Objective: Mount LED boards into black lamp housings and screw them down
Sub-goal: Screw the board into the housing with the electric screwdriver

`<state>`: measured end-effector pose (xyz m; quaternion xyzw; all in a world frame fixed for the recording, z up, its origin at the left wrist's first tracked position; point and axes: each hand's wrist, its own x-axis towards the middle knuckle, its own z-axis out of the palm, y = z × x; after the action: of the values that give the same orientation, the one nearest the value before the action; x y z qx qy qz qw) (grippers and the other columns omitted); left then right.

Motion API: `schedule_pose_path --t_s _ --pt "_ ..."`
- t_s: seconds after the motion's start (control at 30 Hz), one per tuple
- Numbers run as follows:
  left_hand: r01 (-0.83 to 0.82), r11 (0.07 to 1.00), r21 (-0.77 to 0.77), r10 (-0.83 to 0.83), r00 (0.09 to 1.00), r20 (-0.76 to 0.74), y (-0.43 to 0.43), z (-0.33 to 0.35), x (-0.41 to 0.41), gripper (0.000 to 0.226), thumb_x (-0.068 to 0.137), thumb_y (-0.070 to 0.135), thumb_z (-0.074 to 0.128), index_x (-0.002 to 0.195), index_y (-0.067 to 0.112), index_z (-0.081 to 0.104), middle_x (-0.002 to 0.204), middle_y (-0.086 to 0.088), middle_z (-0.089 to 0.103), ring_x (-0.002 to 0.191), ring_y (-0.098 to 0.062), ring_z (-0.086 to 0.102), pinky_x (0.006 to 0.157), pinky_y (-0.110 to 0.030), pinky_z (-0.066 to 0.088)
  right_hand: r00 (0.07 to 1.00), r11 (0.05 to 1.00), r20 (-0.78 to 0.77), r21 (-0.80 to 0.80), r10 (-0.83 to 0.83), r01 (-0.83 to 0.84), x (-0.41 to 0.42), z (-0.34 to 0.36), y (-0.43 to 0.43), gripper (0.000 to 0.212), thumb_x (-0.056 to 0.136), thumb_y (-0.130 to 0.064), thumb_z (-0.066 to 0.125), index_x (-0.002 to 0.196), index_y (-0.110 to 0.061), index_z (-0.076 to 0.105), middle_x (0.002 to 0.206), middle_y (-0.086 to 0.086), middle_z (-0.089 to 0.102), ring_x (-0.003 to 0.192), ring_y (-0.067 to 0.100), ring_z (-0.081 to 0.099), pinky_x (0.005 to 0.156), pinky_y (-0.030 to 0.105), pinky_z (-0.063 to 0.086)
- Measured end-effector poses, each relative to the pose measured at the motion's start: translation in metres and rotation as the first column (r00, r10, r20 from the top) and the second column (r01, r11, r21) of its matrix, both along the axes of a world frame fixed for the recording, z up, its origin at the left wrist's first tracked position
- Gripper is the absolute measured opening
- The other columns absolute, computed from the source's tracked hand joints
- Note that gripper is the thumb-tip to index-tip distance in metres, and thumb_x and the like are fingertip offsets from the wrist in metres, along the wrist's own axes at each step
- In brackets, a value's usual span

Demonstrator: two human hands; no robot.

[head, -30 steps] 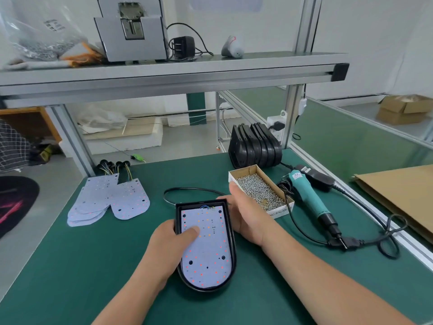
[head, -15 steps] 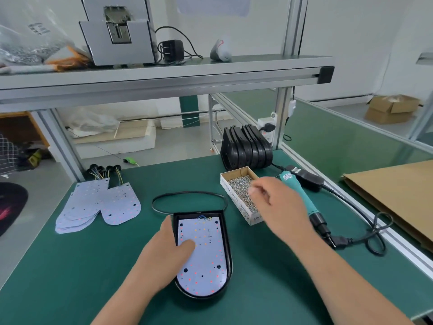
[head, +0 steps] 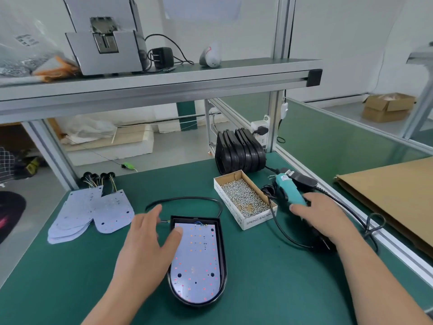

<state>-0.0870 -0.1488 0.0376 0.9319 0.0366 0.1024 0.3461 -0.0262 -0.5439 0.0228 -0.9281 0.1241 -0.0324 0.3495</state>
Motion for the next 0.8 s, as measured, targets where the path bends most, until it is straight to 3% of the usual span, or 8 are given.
schedule_pose_path --t_s 0.07,0.13,0.2,0.3,0.43,0.57,0.7,0.8 --pt "0.063 0.993 0.096 -0.075 0.989 0.125 -0.008 0.012 0.005 0.051 0.099 0.047 0.062 0.146 0.031 0.055 0.121 0.018 0.053 0.107 -0.006 0.055 0.09 -0.039 0.051 0.995 0.878 0.083 0.479 -0.049 0.004 -0.001 -0.001 -0.004 0.037 0.078 -0.039 0.074 0.083 -0.003 0.07 0.068 0.009 0.067 0.053 0.021 0.057 0.054 0.031 0.043" --pt "0.178 0.975 0.131 -0.199 0.964 0.173 -0.026 0.026 0.014 0.027 0.101 0.04 0.061 0.125 0.03 0.069 0.109 0.016 0.062 0.102 -0.011 0.059 0.087 -0.04 0.053 0.989 0.577 0.103 0.817 -0.105 -0.023 -0.002 -0.001 -0.004 0.033 0.09 -0.027 0.069 0.1 0.005 0.07 0.078 0.013 0.069 0.055 0.019 0.059 0.046 0.027 0.048" --pt "0.32 0.931 0.179 -0.347 0.926 0.149 -0.051 0.036 0.03 0.02 0.104 0.036 0.057 0.109 0.027 0.074 0.098 0.013 0.068 0.096 -0.01 0.06 0.088 -0.039 0.053 0.99 0.309 0.091 0.95 -0.111 -0.052 -0.002 0.001 0.0 0.029 0.099 -0.021 0.059 0.116 0.002 0.064 0.084 0.009 0.07 0.059 0.015 0.062 0.045 0.024 0.053" --pt "0.477 0.833 0.281 -0.51 0.859 0.051 -0.1 0.04 0.064 0.022 0.107 0.031 0.056 0.116 0.03 0.077 0.111 0.015 0.073 0.109 -0.01 0.059 0.097 -0.034 0.048 0.98 0.113 0.146 0.985 -0.134 -0.131 -0.003 0.002 0.008 0.026 0.098 -0.015 0.054 0.12 -0.002 0.056 0.085 0.009 0.07 0.066 0.018 0.066 0.053 0.026 0.058" --pt "0.547 0.69 0.473 -0.565 0.816 -0.121 -0.148 0.027 0.104 0.023 0.105 0.025 0.057 0.112 0.026 0.079 0.111 0.003 0.077 0.115 -0.021 0.059 0.091 -0.041 0.056 0.96 0.062 0.256 0.966 -0.11 -0.251 -0.008 0.004 0.019 0.028 0.087 -0.01 0.058 0.115 -0.007 0.053 0.088 0.01 0.068 0.072 0.022 0.067 0.061 0.034 0.061" --pt "0.567 0.59 0.574 -0.526 0.81 -0.26 -0.167 0.017 0.122 0.02 0.095 0.024 0.063 0.104 0.021 0.081 0.102 -0.003 0.078 0.105 -0.028 0.066 0.082 -0.038 0.056 0.946 0.061 0.32 0.947 -0.058 -0.316 -0.012 0.009 0.024 0.028 0.085 -0.012 0.058 0.112 -0.009 0.054 0.088 0.011 0.065 0.071 0.022 0.065 0.06 0.035 0.06" --pt "0.579 0.608 0.543 -0.511 0.809 -0.29 -0.17 0.015 0.128 0.017 0.092 0.022 0.067 0.101 0.024 0.081 0.1 0.002 0.078 0.099 -0.026 0.067 0.076 -0.034 0.05 0.939 0.055 0.339 0.94 -0.053 -0.337 -0.013 0.011 0.026 0.026 0.086 -0.011 0.055 0.112 -0.009 0.053 0.087 0.01 0.063 0.069 0.021 0.063 0.058 0.034 0.059" --pt "0.594 0.621 0.512 -0.516 0.801 -0.304 -0.168 0.014 0.129 0.018 0.094 0.018 0.067 0.102 0.025 0.081 0.103 0.005 0.078 0.102 -0.023 0.068 0.087 -0.037 0.055 0.938 0.061 0.342 0.939 -0.059 -0.339 -0.012 0.013 0.027 0.028 0.085 -0.011 0.056 0.112 -0.009 0.054 0.086 0.01 0.063 0.068 0.021 0.062 0.057 0.033 0.059"
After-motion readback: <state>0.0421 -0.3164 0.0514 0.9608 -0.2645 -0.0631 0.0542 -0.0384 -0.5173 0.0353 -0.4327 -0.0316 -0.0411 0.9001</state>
